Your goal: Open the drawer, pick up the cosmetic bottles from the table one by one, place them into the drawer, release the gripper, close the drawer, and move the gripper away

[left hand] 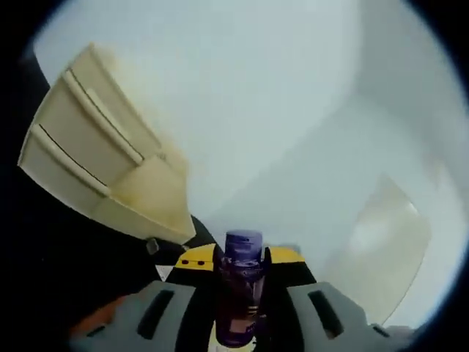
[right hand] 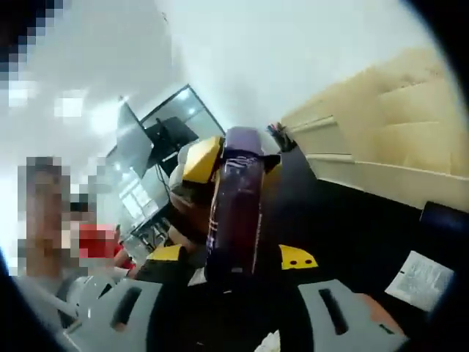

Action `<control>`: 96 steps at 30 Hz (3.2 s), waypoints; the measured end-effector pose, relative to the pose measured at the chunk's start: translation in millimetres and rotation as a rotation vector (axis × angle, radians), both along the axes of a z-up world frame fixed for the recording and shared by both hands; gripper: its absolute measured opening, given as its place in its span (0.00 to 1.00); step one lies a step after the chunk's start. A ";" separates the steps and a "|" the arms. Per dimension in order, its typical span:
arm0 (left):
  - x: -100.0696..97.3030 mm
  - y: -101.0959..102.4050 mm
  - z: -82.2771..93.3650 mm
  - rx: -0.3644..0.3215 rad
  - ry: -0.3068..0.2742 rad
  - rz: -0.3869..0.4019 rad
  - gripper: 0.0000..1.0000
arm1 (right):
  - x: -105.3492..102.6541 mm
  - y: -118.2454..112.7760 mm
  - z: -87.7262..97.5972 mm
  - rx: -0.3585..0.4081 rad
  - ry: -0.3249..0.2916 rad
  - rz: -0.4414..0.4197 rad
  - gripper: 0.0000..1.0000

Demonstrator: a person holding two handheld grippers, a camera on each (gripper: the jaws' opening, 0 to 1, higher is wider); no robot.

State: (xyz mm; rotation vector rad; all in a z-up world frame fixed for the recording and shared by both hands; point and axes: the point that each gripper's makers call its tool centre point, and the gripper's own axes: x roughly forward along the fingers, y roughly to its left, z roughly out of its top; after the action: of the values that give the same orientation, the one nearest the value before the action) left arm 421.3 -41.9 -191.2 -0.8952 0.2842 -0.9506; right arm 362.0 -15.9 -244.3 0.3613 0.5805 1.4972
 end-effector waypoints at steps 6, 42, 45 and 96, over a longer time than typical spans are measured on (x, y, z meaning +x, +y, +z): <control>-10.6 -7.5 -0.4 0.023 -0.020 -0.037 0.19 | 9.7 -6.3 7.8 0.045 0.034 0.018 0.25; -17.0 -24.7 -3.2 0.244 -0.194 -0.089 0.20 | 5.4 -20.2 14.4 0.076 -0.069 -0.013 0.26; -17.2 -23.2 -5.1 0.287 -0.221 -0.050 0.20 | 16.6 -42.4 23.7 0.073 -0.077 -0.047 0.30; -39.5 -47.7 -24.1 0.456 -0.394 -0.182 0.35 | 23.4 -58.0 82.2 0.076 -0.306 -0.188 0.15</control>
State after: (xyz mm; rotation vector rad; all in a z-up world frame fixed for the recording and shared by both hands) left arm 381.8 -89.6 -215.3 -0.2580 0.2325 -1.1480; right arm 385.4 -73.9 -162.2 0.2320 0.2399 1.3617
